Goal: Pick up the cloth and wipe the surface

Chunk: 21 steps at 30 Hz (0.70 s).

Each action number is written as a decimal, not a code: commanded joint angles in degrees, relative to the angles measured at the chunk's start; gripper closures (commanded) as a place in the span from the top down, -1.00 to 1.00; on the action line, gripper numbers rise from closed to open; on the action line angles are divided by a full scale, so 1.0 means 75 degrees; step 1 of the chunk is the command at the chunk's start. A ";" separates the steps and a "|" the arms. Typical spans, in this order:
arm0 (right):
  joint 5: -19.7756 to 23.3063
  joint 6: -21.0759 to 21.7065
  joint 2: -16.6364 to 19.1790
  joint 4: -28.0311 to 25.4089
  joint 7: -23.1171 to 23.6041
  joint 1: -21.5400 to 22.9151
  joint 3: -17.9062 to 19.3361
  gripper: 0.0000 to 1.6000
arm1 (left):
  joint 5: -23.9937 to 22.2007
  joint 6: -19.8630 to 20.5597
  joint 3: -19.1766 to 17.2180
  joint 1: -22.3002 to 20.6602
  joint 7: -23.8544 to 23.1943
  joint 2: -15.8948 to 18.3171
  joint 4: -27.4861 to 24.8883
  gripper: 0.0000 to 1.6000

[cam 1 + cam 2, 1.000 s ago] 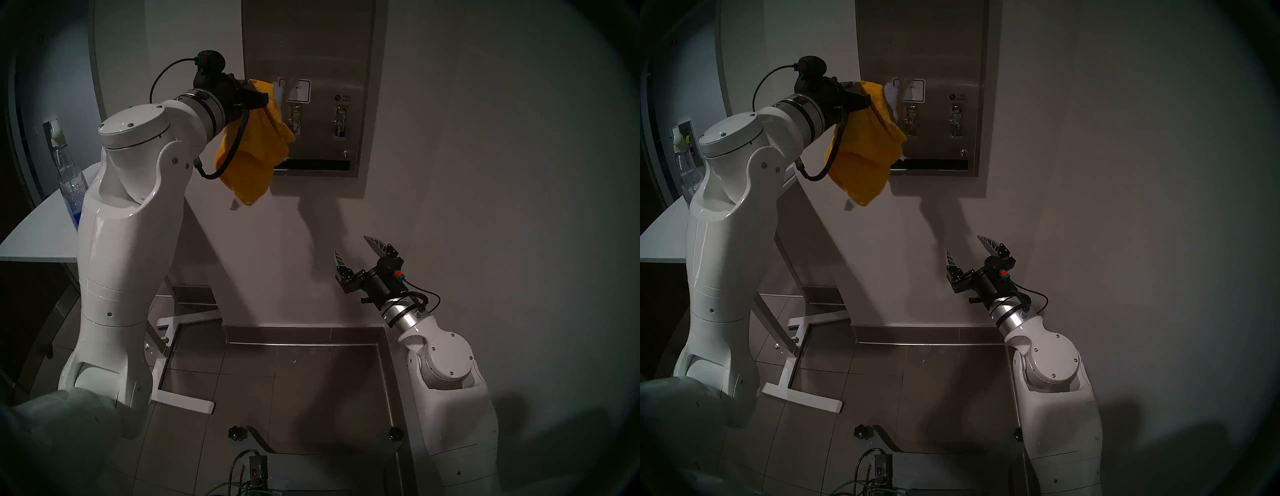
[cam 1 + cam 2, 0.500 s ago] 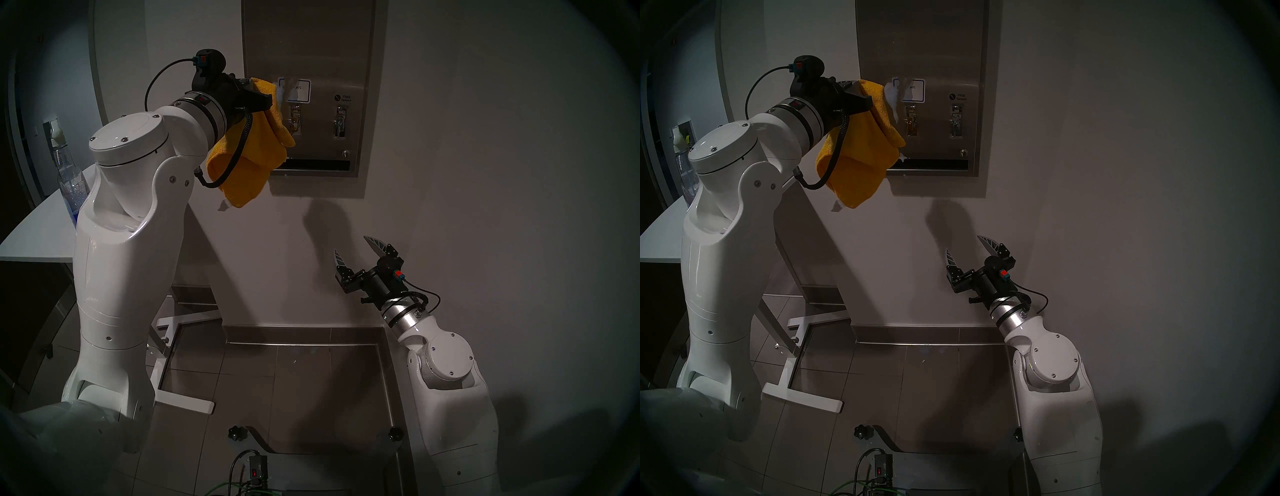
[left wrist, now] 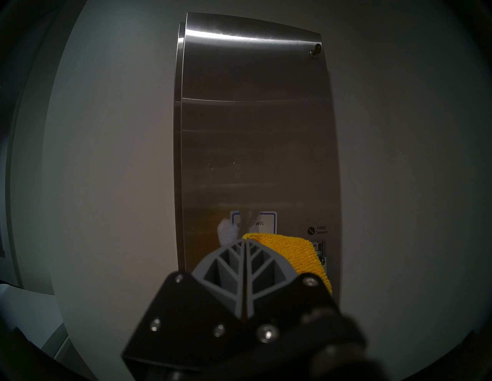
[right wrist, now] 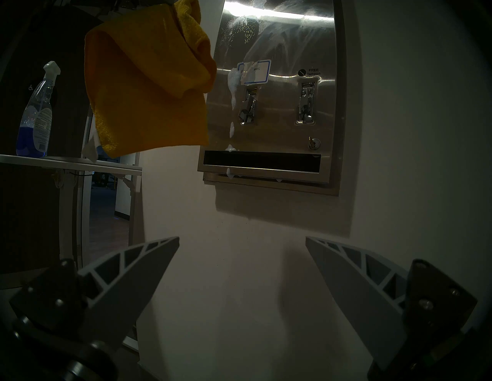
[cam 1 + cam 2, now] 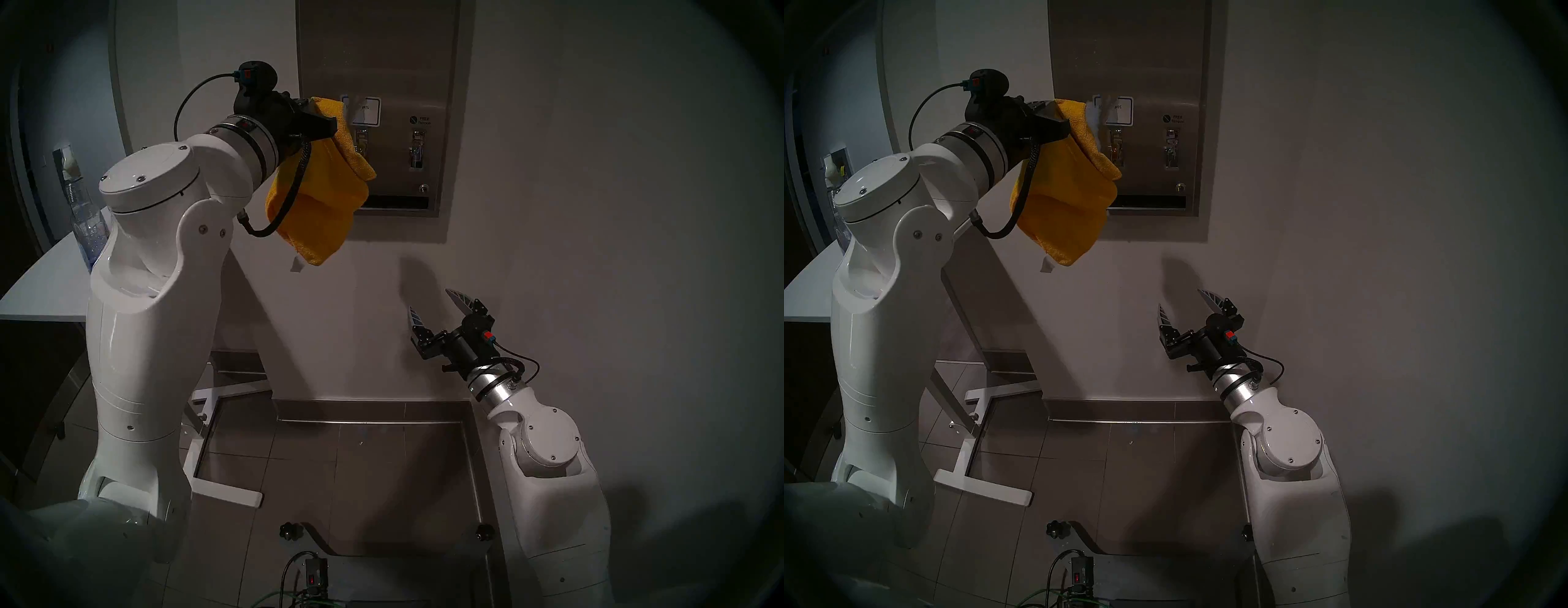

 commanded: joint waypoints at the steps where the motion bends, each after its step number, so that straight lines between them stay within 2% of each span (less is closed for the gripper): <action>1: 0.0007 -0.0029 0.0014 -0.0291 0.0013 0.0127 0.0009 1.00 | 0.0009 -0.0054 -0.0089 -0.0179 -0.0006 0.0019 -0.0198 -1.00; 5: -0.0325 -0.0048 0.0009 -0.0239 -0.0217 0.0460 -0.0002 1.00 | -0.0004 -0.0053 -0.0089 -0.0177 0.0001 0.0021 -0.0196 -1.00; 11: -0.0473 0.0097 0.0072 -0.0387 -0.0198 0.0980 -0.0008 1.00 | -0.0022 -0.0049 -0.0090 -0.0170 0.0007 0.0021 -0.0191 -1.00; 21: -0.0846 0.0439 0.0358 -0.0665 0.0192 0.1619 -0.0268 1.00 | -0.0027 -0.0044 -0.0091 -0.0165 0.0009 0.0018 -0.0192 -1.00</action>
